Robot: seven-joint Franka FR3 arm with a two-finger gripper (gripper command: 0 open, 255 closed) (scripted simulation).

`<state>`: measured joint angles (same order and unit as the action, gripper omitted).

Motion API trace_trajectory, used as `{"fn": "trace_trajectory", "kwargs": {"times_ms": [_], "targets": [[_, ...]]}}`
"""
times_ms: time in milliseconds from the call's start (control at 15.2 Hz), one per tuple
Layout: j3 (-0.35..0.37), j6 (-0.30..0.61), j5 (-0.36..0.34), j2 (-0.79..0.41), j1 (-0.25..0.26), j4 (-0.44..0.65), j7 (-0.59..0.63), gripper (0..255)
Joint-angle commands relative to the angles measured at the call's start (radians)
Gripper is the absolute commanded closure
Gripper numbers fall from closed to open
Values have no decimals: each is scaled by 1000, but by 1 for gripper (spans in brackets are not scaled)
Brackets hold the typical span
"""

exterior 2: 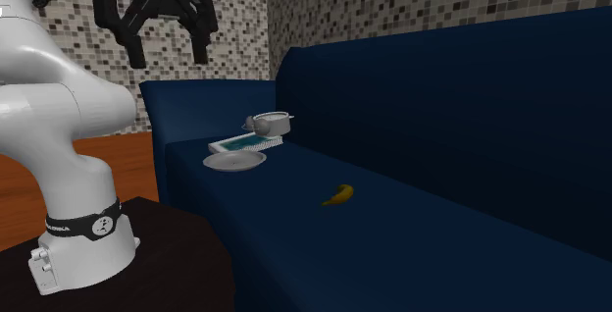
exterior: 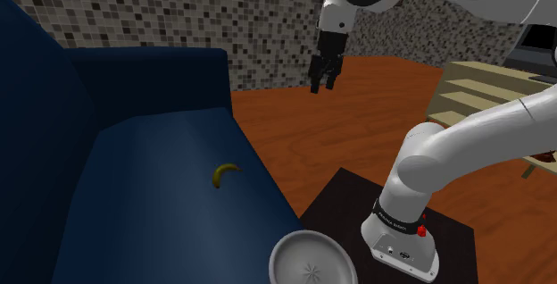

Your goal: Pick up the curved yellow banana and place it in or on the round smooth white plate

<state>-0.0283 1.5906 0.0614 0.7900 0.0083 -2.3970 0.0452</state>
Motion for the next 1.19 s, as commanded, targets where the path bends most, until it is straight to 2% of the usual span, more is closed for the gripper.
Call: {"fn": "trace_trajectory", "kwargs": {"times_ms": [0,528,858,1122], "targets": [[0,0,0,0,0,0,0,0],[185,242,110,-32,33,-142,235,0],[311,411,161,-124,46,-174,384,0],[417,547,176,-235,39,-167,510,0]]}}
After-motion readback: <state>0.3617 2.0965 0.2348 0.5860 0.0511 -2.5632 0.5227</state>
